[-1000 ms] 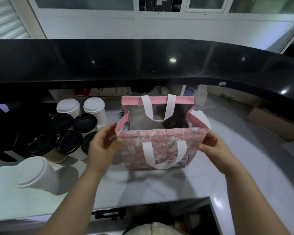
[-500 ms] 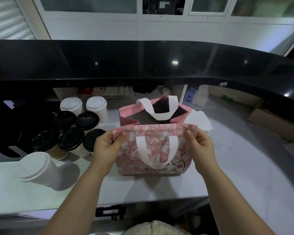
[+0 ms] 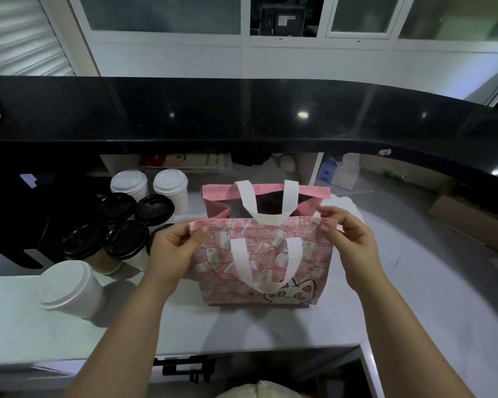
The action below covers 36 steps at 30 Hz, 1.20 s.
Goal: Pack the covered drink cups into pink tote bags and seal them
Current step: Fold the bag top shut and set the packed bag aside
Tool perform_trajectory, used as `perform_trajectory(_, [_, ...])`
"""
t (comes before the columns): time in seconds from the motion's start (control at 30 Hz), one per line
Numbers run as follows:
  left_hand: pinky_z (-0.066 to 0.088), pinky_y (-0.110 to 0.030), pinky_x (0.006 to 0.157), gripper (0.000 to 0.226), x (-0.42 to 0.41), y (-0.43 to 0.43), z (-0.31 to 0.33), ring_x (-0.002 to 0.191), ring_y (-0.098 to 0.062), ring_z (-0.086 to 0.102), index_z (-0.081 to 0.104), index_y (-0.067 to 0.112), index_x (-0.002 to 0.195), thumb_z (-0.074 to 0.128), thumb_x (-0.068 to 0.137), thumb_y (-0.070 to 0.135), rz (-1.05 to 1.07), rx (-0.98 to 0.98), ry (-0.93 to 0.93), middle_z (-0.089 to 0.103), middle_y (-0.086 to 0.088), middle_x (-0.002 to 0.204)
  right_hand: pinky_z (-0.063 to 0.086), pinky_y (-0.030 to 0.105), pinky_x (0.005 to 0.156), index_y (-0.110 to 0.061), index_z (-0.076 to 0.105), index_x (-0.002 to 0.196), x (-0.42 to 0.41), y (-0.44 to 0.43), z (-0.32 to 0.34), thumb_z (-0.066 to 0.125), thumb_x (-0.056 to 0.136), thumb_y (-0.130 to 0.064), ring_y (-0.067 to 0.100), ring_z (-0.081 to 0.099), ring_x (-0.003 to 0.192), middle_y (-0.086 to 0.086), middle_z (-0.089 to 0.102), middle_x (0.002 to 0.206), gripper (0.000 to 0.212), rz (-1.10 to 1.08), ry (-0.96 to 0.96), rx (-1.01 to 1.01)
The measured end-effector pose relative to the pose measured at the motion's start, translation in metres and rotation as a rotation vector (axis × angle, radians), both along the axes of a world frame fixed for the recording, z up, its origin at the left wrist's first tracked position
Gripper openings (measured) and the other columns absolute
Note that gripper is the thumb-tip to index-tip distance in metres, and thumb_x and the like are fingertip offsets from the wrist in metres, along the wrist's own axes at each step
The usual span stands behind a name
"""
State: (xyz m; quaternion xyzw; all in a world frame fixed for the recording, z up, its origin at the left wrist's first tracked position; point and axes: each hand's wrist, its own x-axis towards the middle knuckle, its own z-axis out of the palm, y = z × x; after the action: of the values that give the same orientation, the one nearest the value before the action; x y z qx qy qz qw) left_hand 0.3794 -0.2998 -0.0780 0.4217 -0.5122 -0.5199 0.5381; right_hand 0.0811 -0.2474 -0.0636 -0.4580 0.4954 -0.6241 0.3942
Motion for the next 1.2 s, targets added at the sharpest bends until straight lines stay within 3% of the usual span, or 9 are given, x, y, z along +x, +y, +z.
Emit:
perform_trajectory(0.13, [0.055,-0.023,0.083,0.019,0.001,-0.011,0.005,0.116,-0.004,0.061,0.075,0.013,0.095,0.061,0.084,0.020,-0.104,-0.040,-0.071,0.056,0.004,0.139,0.048,0.043,0.093,-0.021,0.063,0.064,-0.005,-0.014,-0.002,0.062,0.089,-0.006,0.010,0.048,0.128,-0.024,0.047,0.140,0.029,-0.012,0.086,0.100])
perform_trajectory(0.23, [0.041,-0.037,0.106,0.026,0.005,-0.027,0.005,0.140,-0.008,0.036,0.076,0.006,0.093,0.064,0.081,0.026,-0.099,-0.104,-0.257,0.036,0.011,0.154,0.042,0.048,0.098,-0.020,0.061,0.061,-0.010,-0.025,-0.001,0.062,0.082,-0.008,0.020,0.045,0.131,-0.017,0.049,0.142,0.024,0.079,0.074,0.089])
perform_trajectory(0.33, [0.040,-0.019,0.102,0.015,0.005,-0.035,0.011,0.131,0.013,0.037,0.081,0.026,0.086,0.070,0.076,0.026,-0.233,-0.040,-0.229,0.042,0.030,0.141,0.050,0.038,0.080,-0.014,0.059,0.064,-0.010,-0.030,-0.004,0.060,0.079,-0.008,0.018,0.062,0.096,-0.005,0.068,0.105,0.016,0.115,0.058,0.076])
perform_trajectory(0.4, [0.048,-0.019,0.095,0.013,0.005,-0.039,0.012,0.125,0.006,0.049,0.081,0.027,0.085,0.073,0.075,0.024,-0.283,-0.028,-0.185,0.056,0.028,0.131,0.055,0.032,0.071,-0.008,0.064,0.075,-0.008,-0.030,-0.008,0.060,0.087,-0.003,0.016,0.065,0.081,-0.001,0.069,0.088,0.013,0.071,0.037,0.080])
perform_trajectory(0.5, [0.050,-0.036,0.098,0.019,0.002,-0.042,0.010,0.119,-0.011,0.060,0.081,0.026,0.088,0.078,0.070,0.024,-0.190,-0.051,-0.166,0.066,0.013,0.123,0.055,0.022,0.066,-0.018,0.075,0.091,-0.004,-0.029,-0.012,0.061,0.091,-0.004,0.013,0.069,0.080,-0.003,0.074,0.088,0.020,-0.032,-0.015,0.036])
perform_trajectory(0.7, [0.055,-0.028,0.089,0.024,-0.011,-0.041,0.005,0.104,-0.006,0.066,0.079,0.026,0.085,0.082,0.061,0.025,0.025,-0.096,-0.168,0.072,0.013,0.106,0.056,0.021,0.066,-0.021,0.075,0.096,0.000,-0.031,-0.013,0.068,0.087,-0.013,0.013,0.070,0.086,-0.005,0.075,0.093,0.014,-0.151,-0.013,0.037])
perform_trajectory(0.87, [0.055,-0.044,0.092,0.033,-0.018,-0.042,0.000,0.102,-0.018,0.069,0.076,0.014,0.093,0.085,0.062,0.021,0.098,-0.086,-0.154,0.075,-0.002,0.102,0.057,0.025,0.070,-0.020,0.073,0.089,0.000,-0.032,-0.014,0.069,0.086,-0.006,0.014,0.070,0.085,-0.004,0.074,0.089,0.015,-0.226,0.018,0.017])
perform_trajectory(1.07, [0.058,-0.031,0.079,0.056,-0.014,-0.047,-0.001,0.093,-0.016,0.070,0.054,0.025,0.101,0.087,0.057,0.021,0.022,-0.036,-0.078,0.073,-0.001,0.098,0.056,0.025,0.068,-0.024,0.053,0.090,0.001,-0.033,-0.011,0.070,0.080,0.009,0.016,0.069,0.084,-0.001,0.073,0.086,0.039,-0.239,0.013,0.011])
perform_trajectory(1.2, [0.057,-0.024,0.075,0.057,-0.017,-0.048,0.005,0.099,-0.014,0.070,0.063,0.040,0.108,0.088,0.060,0.022,-0.063,-0.045,-0.102,0.073,0.004,0.107,0.055,0.020,0.069,-0.039,0.051,0.107,0.005,-0.032,-0.008,0.071,0.083,-0.002,0.008,0.067,0.085,-0.009,0.071,0.091,0.048,-0.247,0.218,0.048])
